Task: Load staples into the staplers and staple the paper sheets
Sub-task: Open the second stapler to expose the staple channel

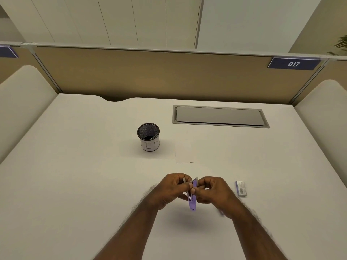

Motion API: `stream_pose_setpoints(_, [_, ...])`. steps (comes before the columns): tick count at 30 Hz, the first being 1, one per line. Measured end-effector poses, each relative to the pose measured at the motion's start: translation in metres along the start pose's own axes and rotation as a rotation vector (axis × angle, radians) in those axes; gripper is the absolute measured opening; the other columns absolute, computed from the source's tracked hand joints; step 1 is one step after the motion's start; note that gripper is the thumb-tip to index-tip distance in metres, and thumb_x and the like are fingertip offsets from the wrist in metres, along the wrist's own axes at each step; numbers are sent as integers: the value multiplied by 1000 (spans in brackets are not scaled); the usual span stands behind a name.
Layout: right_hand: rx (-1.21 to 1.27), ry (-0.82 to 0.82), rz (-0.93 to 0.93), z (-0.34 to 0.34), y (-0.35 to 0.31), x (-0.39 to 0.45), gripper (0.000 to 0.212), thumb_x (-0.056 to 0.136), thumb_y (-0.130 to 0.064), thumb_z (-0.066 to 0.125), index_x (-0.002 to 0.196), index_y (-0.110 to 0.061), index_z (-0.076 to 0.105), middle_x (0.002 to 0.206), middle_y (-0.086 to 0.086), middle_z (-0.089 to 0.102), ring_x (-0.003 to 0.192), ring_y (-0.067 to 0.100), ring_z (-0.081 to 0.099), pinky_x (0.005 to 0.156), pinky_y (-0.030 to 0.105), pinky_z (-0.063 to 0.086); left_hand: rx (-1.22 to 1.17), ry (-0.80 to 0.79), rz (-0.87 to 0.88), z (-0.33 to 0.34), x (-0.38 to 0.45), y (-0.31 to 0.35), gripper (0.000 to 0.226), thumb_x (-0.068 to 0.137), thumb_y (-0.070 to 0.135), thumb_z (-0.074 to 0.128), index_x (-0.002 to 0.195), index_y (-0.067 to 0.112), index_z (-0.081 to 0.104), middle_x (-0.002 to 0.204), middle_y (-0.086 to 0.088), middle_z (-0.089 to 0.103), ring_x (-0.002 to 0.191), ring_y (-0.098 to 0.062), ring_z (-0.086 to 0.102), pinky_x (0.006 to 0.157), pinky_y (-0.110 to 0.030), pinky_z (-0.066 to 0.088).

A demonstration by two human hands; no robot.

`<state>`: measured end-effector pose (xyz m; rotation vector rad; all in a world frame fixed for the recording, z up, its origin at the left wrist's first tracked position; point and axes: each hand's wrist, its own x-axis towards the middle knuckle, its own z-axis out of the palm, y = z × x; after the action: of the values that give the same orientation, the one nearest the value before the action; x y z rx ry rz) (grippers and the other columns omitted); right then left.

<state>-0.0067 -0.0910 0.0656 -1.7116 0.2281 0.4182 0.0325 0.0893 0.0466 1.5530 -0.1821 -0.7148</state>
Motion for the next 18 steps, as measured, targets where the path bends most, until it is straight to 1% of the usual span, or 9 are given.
stream_pose_setpoints(3, [23,25,5,1,0,1,16,77,-17,79,87,-7,71,83,20,73,79,34,73,74,43,61,38,52,28,4,4,2,12,88,8,55,80,8,63,74,-10,64,71,-21,67,72,-39,59])
stream_pose_setpoints(5, [43,33,5,0,-1,2,14,77,-16,78,84,-7,71,80,17,72,80,37,72,74,44,61,61,90,48,5,6,3,11,83,10,54,78,7,63,71,-7,63,66,-19,63,69,-36,56])
stream_pose_setpoints(7, [75,55,3,-2,-3,3,7,79,-12,76,79,-8,70,73,11,68,78,35,72,75,45,61,30,125,60,3,6,3,12,83,10,53,80,3,62,72,-7,61,67,-18,59,69,-35,54])
stream_pose_setpoints(9, [102,69,0,-3,-5,3,6,79,-12,76,78,-9,71,72,11,66,74,30,71,73,42,61,-33,106,68,0,6,4,13,88,10,53,84,0,61,74,-8,61,69,-19,58,71,-34,54])
stream_pose_setpoints(11, [111,103,-3,-3,-7,5,7,78,-12,77,80,-8,72,76,13,68,73,26,70,71,38,60,-127,92,65,1,7,5,11,93,9,53,92,1,60,80,-7,64,72,-20,60,73,-33,54])
stream_pose_setpoints(13, [123,199,-26,-2,-9,5,8,78,-10,77,80,-8,70,79,11,68,71,23,69,70,37,59,-283,173,56,1,8,7,13,97,6,51,106,1,59,88,-11,66,78,-22,65,75,-34,55])
stream_pose_setpoints(15, [137,303,-83,1,-10,5,11,77,-10,77,77,-9,67,80,6,69,70,21,68,70,38,57,-460,268,59,0,10,8,21,98,8,52,118,7,57,98,-14,70,86,-27,69,79,-37,57])
stream_pose_setpoints(16, [132,353,-116,3,-9,4,12,77,-11,77,79,-11,65,81,3,69,70,19,68,69,38,56,-543,290,50,0,11,9,24,98,10,53,121,11,56,105,-14,72,91,-29,70,81,-40,57])
stream_pose_setpoints(18, [144,445,-176,9,-8,1,18,78,-10,77,87,-18,64,85,0,69,72,16,71,65,31,52,-697,289,-1,0,12,9,27,97,13,54,124,12,54,114,-13,71,100,-32,70,86,-43,57])
